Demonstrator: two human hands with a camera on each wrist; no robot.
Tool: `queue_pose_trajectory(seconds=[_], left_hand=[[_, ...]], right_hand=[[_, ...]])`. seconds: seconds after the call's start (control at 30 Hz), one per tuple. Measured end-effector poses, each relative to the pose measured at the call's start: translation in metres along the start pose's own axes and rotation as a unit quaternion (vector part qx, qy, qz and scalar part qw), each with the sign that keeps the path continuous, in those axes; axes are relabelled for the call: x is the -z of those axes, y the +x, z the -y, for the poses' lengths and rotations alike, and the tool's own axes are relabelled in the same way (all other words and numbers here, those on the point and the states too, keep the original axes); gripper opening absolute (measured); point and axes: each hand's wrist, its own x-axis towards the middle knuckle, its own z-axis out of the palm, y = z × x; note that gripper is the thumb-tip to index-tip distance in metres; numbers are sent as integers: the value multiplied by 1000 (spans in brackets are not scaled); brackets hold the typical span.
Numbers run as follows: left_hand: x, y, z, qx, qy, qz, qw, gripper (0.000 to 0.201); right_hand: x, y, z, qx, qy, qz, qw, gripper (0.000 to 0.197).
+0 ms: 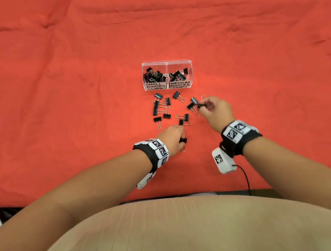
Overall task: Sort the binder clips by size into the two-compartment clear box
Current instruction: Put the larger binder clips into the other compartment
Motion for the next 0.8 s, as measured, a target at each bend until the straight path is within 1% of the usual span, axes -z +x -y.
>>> queue_pose_trajectory(seconds=[0.13, 0.2, 0.3, 0.4, 0.53, 0.63, 0.73, 0.8], left_hand=[[3, 2, 0, 4, -52, -4, 999, 18], [5, 3, 1, 9, -75, -7, 997, 25], [12, 6, 3, -3, -79, -14, 997, 36], [29, 13, 5, -2, -71, -37, 997, 32], [63, 31, 9, 23, -69, -103, 992, 24], [90, 52, 9, 44, -84, -150, 984, 20], [115, 74, 8, 68, -105, -179, 976, 18], [127, 86, 6, 74, -120, -196, 971, 19]], right_hand=[[6, 42, 40, 32, 0, -14, 999, 14], [4, 61, 56, 52, -21, -10, 998, 16], [-2, 87, 71, 76, -67, 0, 995, 18], [-6, 103, 76, 98, -105, 16, 990, 21], [-6, 107, 68, 97, -174, 64, 978, 23], [4, 101, 63, 80, -136, 38, 987, 26], [14, 85, 50, 54, -102, 3, 993, 24], [13, 73, 33, 30, -103, 13, 994, 23]])
